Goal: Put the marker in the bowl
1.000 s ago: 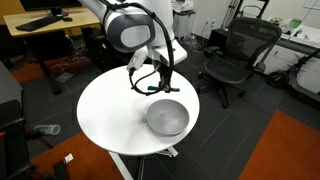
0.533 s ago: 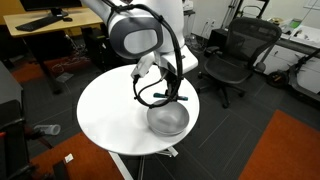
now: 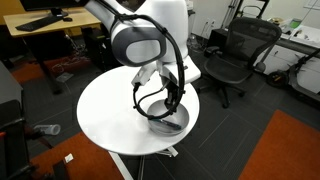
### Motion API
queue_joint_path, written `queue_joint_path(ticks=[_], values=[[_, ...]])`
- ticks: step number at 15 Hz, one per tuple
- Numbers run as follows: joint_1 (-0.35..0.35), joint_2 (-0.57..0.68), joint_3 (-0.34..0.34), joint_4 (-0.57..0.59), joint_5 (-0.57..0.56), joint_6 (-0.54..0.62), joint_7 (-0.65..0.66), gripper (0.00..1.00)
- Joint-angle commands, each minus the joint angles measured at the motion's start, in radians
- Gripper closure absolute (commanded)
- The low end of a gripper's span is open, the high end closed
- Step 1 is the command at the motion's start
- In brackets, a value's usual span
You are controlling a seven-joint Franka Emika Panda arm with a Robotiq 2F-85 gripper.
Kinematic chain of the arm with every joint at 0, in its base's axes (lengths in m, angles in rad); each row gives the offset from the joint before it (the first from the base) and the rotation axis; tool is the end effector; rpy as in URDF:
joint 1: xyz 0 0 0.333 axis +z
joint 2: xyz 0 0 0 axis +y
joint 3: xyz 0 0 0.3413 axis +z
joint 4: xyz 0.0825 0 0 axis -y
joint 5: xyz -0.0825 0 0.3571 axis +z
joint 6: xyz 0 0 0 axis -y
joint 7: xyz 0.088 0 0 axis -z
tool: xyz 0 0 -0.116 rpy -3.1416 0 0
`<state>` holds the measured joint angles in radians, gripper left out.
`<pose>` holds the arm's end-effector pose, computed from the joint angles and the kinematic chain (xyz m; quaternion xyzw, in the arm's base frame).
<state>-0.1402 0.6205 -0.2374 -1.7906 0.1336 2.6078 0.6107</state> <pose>0.6339 -0.2327 0.2651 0.8628 -0.4931 0.1109 0.0132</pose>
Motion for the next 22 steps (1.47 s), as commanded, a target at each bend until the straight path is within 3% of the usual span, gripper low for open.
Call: queue_joint_path(ticks=[1, 3, 4, 14, 22], values=[[0.008, -0.024, -0.007, -0.014, 0.018, -0.014, -0.006, 0.18], [0.015, -0.050, -0.009, -0.042, 0.011, -0.005, -0.011, 0.03], [0.018, -0.067, -0.010, -0.058, 0.008, -0.004, -0.016, 0.00], [0.056, -0.316, -0.010, -0.294, -0.056, -0.037, -0.122, 0.00], [0.068, -0.476, 0.001, -0.452, -0.190, -0.048, -0.137, 0.00]])
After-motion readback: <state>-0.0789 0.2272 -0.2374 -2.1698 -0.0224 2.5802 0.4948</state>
